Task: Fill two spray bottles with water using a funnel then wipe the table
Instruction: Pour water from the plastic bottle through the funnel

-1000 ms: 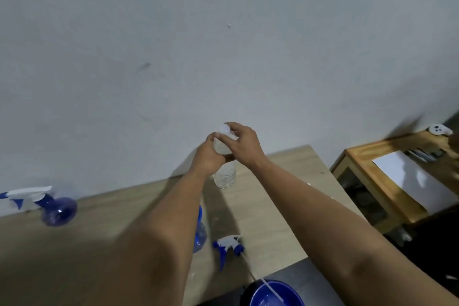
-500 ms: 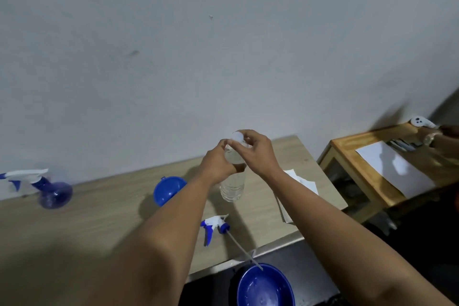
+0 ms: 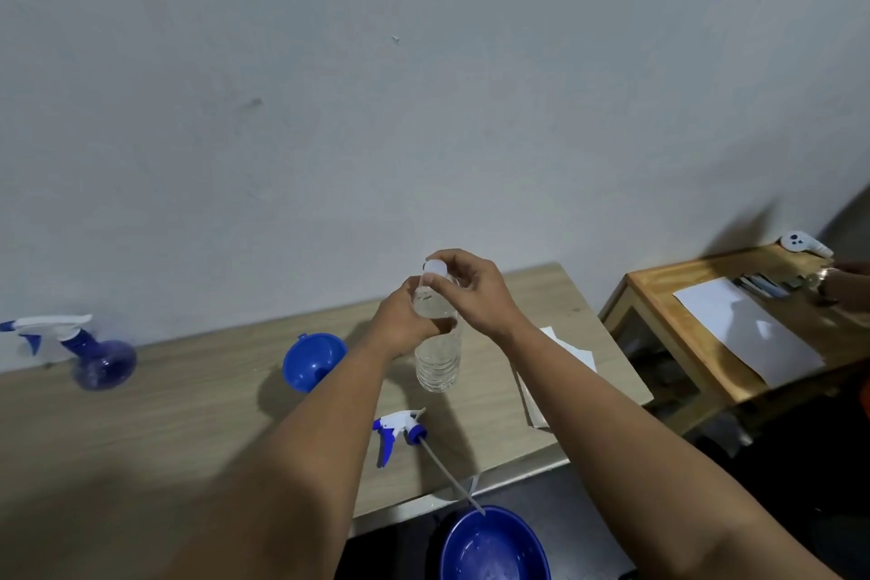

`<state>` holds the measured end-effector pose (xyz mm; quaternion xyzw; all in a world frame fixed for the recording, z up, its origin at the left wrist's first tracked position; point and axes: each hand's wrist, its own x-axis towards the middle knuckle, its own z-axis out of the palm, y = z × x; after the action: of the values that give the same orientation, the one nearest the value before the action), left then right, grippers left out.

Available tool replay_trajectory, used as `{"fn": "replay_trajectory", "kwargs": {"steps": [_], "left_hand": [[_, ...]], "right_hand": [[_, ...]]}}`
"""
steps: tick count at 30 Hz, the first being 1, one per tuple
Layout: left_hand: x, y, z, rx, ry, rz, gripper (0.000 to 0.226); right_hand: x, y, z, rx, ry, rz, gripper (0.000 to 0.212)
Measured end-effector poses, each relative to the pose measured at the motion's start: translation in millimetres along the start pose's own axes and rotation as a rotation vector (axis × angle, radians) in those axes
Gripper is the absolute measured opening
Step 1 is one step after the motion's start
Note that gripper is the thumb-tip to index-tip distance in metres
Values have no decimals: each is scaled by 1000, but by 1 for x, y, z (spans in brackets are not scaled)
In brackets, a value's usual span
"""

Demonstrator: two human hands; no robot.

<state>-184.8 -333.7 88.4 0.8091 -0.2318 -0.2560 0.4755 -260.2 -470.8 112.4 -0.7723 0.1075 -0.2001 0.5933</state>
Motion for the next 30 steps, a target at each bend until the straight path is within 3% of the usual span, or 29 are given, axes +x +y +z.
{"fn": "replay_trajectory", "kwargs": {"steps": [5, 9, 15, 19, 24, 30], "left_hand": [[0, 0, 6, -1, -8, -2, 71], [-3, -1, 3, -10, 4, 3, 71], [-3, -1, 3, 3, -5, 0, 73], [-4, 0, 1, 15, -3, -12, 60], [0, -3, 5, 1, -9, -17, 71], [0, -3, 5, 22, 1, -10, 73]], "right_hand": [[-5, 2, 11, -12, 157, 8, 36], [-6, 6, 10, -2, 82, -26, 22], [-7, 0, 9, -24, 133, 7, 36], [-5, 1, 5, -16, 70, -15, 24], [-8, 1, 6, -26, 124, 36, 38], [-9, -2, 2, 30, 100, 33, 22]]}}
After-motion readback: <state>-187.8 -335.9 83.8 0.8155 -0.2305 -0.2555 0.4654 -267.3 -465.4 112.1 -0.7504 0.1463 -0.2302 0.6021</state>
